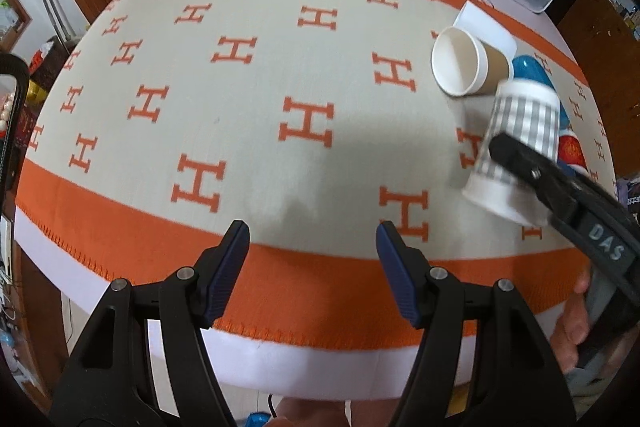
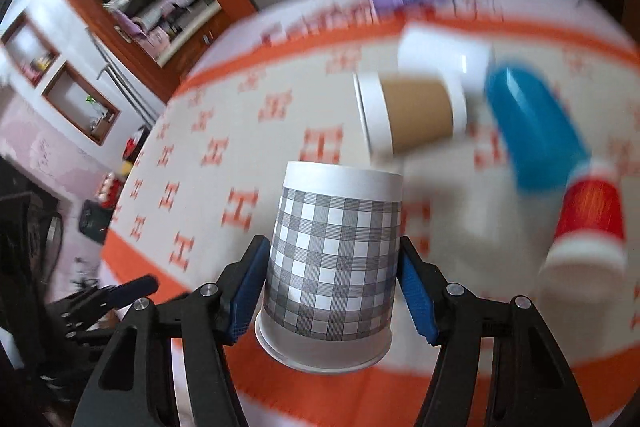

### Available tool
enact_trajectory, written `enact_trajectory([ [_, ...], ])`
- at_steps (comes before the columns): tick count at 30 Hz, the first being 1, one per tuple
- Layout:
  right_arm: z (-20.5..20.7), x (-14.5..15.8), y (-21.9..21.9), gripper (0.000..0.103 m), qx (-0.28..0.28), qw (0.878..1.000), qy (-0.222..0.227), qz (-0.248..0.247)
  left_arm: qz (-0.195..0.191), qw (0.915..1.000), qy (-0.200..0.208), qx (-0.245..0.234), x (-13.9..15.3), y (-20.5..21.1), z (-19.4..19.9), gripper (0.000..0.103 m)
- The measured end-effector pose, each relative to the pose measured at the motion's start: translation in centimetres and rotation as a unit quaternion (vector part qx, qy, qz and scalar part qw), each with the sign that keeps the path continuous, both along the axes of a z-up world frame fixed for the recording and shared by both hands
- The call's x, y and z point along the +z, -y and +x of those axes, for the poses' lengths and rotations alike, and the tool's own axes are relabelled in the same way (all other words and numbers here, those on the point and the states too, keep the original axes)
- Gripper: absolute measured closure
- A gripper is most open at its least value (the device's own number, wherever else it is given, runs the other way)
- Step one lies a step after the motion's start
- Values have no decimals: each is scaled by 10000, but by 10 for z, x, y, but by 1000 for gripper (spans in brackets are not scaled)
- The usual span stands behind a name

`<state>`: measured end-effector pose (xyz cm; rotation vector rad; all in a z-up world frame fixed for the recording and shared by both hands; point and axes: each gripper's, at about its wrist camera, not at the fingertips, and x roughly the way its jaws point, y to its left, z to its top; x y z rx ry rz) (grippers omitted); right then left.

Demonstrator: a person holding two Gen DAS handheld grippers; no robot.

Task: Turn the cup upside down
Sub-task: 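Rotate the plaid cup open end up and set it on the cloth with the right gripper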

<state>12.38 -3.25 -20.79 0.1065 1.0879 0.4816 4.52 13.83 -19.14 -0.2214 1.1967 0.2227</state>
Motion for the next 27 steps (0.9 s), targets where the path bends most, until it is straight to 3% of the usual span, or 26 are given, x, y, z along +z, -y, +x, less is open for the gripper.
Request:
enact_trajectory([
  [2, 0, 1, -6, 39, 34, 9983, 559, -143, 66, 9999, 105, 26, 1, 2, 2, 40],
  [5, 0, -5, -8, 39, 81, 9945, 996, -312, 179, 9996, 214, 76, 1, 3, 2, 39],
  [19, -55, -40, -7, 37, 580, 9886, 1082, -877, 298, 9992, 258, 19, -9, 10, -11, 39],
  [23, -61, -41, 1, 17, 502, 9898, 1060, -814, 364, 9990, 255, -66, -10, 15, -13, 39],
  [27, -63, -36, 10, 15, 422, 9920, 983, -666, 394, 9989, 255, -82, -9, 17, -15, 33],
])
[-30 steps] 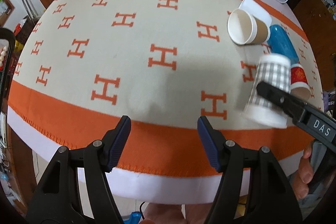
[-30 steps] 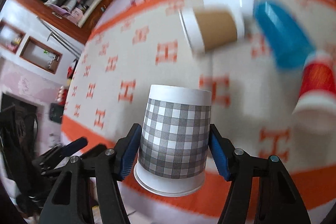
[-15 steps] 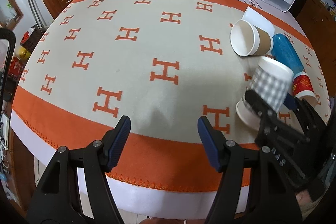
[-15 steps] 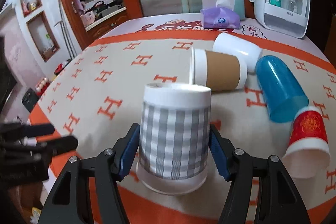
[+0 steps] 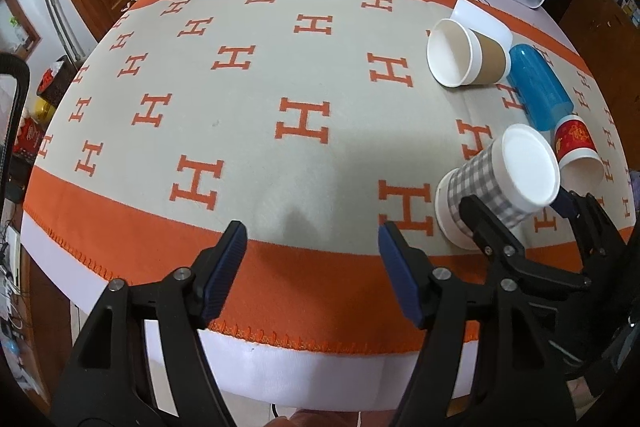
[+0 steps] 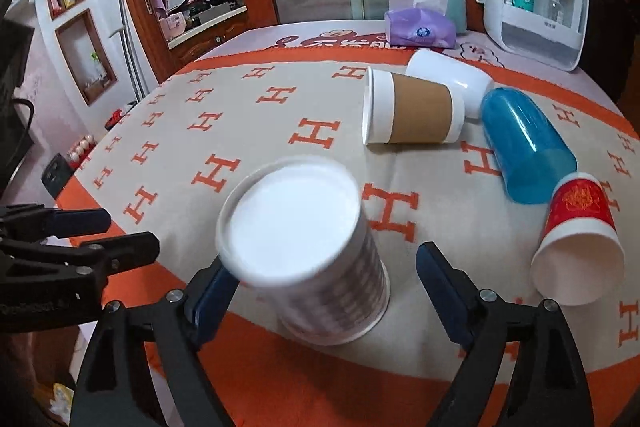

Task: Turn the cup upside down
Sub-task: 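Rotate the plaid cup open end up and set it on the cloth with the right gripper, then open the right gripper and pull it back from the cup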

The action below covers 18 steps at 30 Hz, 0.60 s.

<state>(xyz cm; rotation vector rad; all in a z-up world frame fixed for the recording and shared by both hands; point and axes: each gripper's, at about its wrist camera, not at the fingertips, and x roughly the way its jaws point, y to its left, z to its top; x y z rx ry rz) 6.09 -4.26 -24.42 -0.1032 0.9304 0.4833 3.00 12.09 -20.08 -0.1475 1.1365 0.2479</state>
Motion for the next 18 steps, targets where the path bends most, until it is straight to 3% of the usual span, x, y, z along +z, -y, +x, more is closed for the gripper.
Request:
enact_trajectory([
  [10, -26, 14, 24, 15, -203, 9991, -361, 81, 66, 9998, 17, -171, 16, 4, -10, 30],
  [18, -48, 72, 54, 15, -714, 9930, -921, 197, -83, 9986, 211, -488, 67, 16, -28, 30],
])
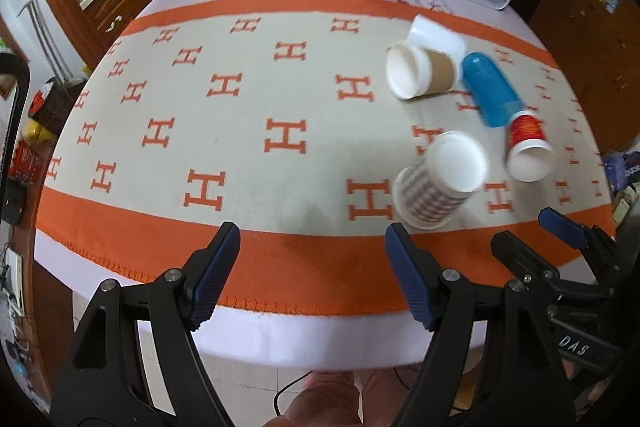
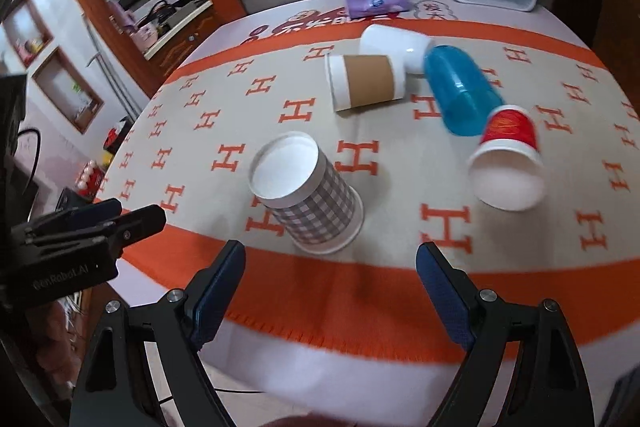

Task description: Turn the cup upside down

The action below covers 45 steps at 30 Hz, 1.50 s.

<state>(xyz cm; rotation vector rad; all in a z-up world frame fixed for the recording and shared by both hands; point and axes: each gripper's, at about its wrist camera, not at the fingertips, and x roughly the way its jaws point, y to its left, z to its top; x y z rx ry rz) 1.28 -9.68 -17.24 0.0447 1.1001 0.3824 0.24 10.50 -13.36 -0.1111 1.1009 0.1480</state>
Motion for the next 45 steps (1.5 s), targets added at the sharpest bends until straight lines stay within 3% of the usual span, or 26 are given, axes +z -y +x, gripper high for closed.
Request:
enact_trajectory([
  [6, -13, 63, 13, 15, -272, 9996, -20, -26, -82, 9987, 384, -319, 53, 19, -12, 23],
  [14, -33, 154, 27, 15, -533, 9975, 468, 63, -138, 9940, 945, -526, 108, 42, -16, 20],
  [19, -41, 186, 33, 13, -714, 9946, 747, 48, -81, 9917, 1175, -507, 128, 55, -20, 20],
  [26, -41, 201, 40, 12, -774, 9938, 795, 44, -18, 9925, 1187, -282, 131, 63, -20, 20],
  [45, -32, 201, 48, 12, -715, 9939, 835, 5, 18, 9929, 1181, -154, 129, 70, -14, 20],
])
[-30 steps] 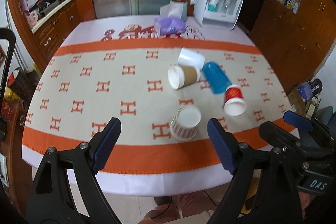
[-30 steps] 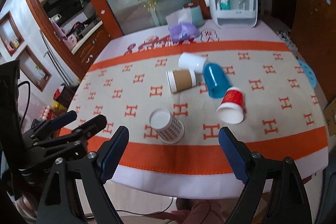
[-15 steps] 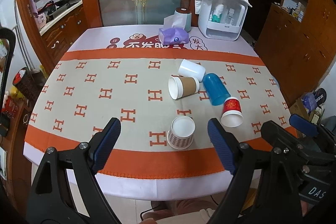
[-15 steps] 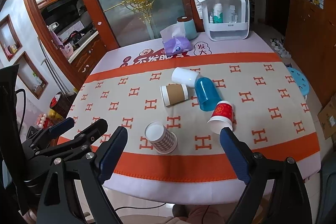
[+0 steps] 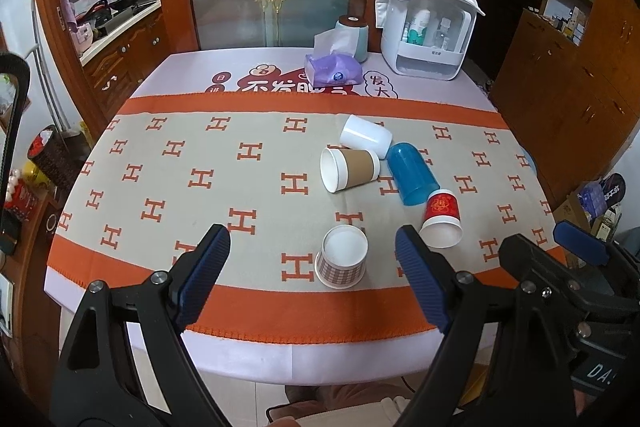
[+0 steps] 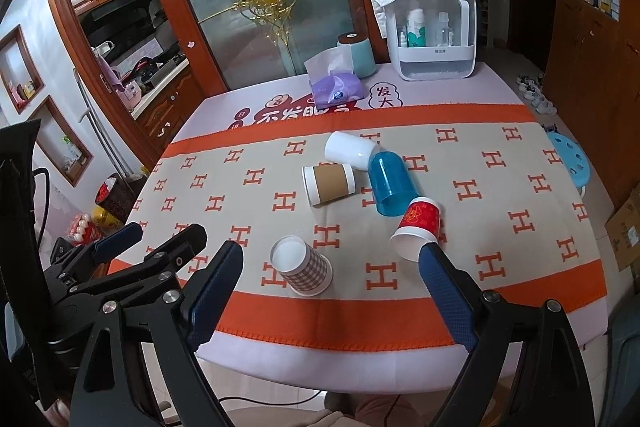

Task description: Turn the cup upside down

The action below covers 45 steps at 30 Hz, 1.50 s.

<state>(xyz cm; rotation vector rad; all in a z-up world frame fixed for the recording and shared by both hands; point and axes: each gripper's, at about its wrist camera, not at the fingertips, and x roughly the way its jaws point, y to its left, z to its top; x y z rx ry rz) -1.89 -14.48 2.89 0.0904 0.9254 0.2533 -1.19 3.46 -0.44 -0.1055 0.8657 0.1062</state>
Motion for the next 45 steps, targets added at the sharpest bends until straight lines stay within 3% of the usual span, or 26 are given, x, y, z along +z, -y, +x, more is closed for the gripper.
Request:
enact_trajectory([
  [45, 8, -29, -8, 12, 3, 9998, -204, 79, 31, 9999, -139, 56, -16, -12, 3, 20],
])
